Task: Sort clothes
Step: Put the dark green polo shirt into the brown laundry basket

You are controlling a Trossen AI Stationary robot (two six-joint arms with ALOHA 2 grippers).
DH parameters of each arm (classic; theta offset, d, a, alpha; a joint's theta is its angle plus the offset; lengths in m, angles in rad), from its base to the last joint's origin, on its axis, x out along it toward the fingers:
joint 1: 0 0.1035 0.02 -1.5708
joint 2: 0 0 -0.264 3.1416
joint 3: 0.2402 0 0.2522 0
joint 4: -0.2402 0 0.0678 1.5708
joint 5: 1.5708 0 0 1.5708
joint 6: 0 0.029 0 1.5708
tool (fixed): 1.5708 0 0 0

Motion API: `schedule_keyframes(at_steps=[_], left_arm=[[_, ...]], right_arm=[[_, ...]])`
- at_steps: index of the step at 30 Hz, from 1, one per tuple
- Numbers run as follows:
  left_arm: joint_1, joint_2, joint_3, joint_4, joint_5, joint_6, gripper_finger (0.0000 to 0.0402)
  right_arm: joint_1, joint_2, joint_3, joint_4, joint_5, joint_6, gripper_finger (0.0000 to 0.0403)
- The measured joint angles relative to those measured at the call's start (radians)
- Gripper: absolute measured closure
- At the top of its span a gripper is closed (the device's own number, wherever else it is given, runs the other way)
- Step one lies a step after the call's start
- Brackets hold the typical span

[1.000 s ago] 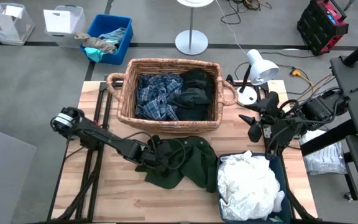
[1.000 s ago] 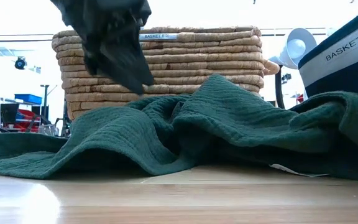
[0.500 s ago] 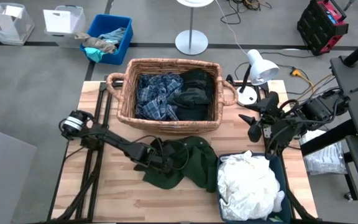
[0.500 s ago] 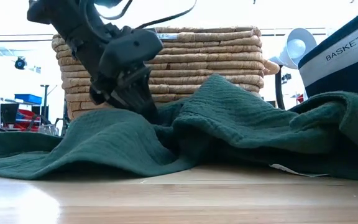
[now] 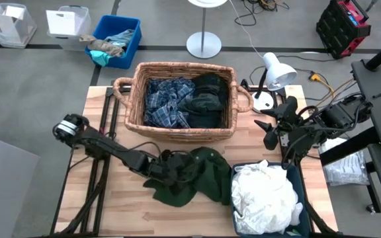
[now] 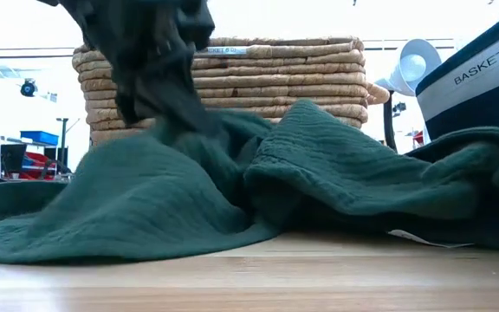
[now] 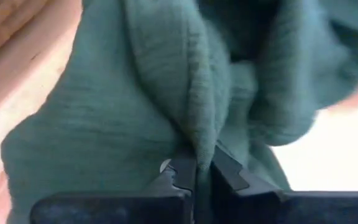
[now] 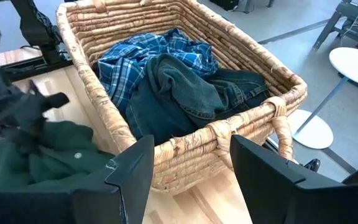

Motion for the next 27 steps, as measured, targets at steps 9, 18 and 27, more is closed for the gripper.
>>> schedule_keyframes(at_steps=[9, 18, 27], left_arm=[[-0.041, -0.148, 0.000, -0.001, -0.001, 0.015, 0.0401], [-0.051, -0.262, 0.126, -0.035, -0.024, 0.066, 0.0401], [-0.066, -0.236, 0.549, -0.457, -0.102, 0.212, 0.0401]], right_arm=[[0.000, 0.000, 0.000, 0.000, 0.004, -0.006, 0.0200], [0.000, 0.000, 0.000, 0.000, 0.016, -0.007, 0.0200], [0.000, -0.001, 0.000, -0.002, 0.033, -0.014, 0.0200]])
